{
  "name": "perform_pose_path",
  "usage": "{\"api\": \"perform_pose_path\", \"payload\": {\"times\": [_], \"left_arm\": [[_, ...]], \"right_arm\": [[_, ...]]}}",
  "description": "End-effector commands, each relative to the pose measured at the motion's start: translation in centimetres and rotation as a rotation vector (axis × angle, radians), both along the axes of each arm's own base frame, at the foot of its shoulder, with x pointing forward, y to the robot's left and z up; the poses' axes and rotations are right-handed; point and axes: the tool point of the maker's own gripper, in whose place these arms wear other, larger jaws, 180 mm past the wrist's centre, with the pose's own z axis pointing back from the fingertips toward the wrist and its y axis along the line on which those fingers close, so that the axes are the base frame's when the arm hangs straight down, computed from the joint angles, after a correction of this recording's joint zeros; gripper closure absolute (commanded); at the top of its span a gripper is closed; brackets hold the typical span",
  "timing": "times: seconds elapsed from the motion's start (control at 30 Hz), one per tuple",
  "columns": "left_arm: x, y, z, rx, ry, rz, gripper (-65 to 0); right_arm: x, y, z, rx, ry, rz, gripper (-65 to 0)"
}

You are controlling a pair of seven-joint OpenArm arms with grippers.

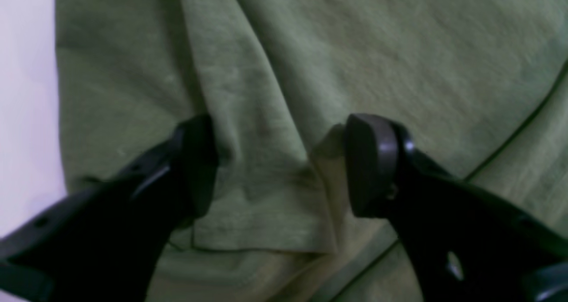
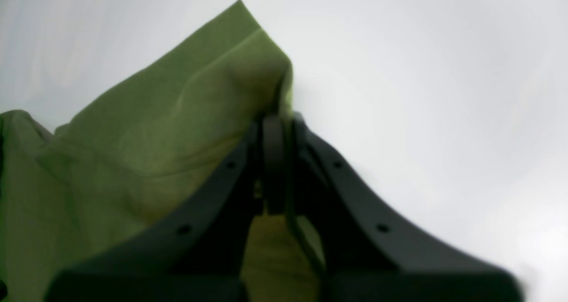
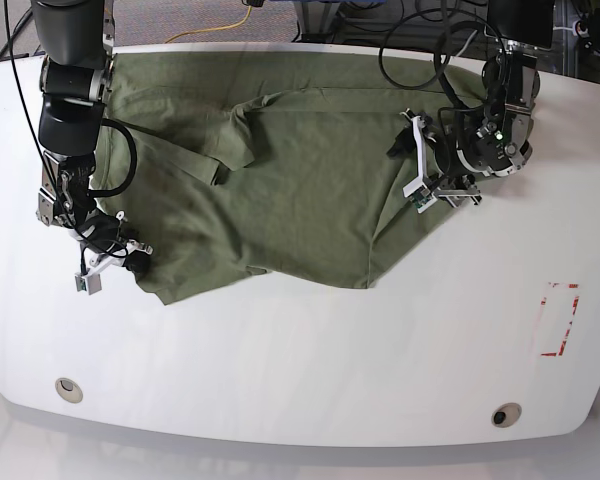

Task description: Layout the t-shirt on the table in an organized manner, then fold the t-shirt properly

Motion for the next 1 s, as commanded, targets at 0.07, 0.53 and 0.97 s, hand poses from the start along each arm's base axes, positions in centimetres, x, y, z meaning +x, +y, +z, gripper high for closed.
{"api": "perform_pose_path", "payload": {"times": [0.07,0.53,0.97], "left_arm": [[0.7,-0.1,0.9,-0.012,-0.03,-0.002,-25.8],[1.2,-0.1,1.6,-0.016,-0.056,-0.002,-11.1],[2.7,0.9,4.7,-0.014,-0.157,0.029,-7.9]], "right_arm": [[1.2,-0.8,1.7,-0.012,-0.044,-0.004,-0.6],[1.2,-0.8,1.7,-0.012,-0.044,-0.004,-0.6],[1.2,-0.8,1.7,-0.012,-0.044,-0.004,-0.6]]}}
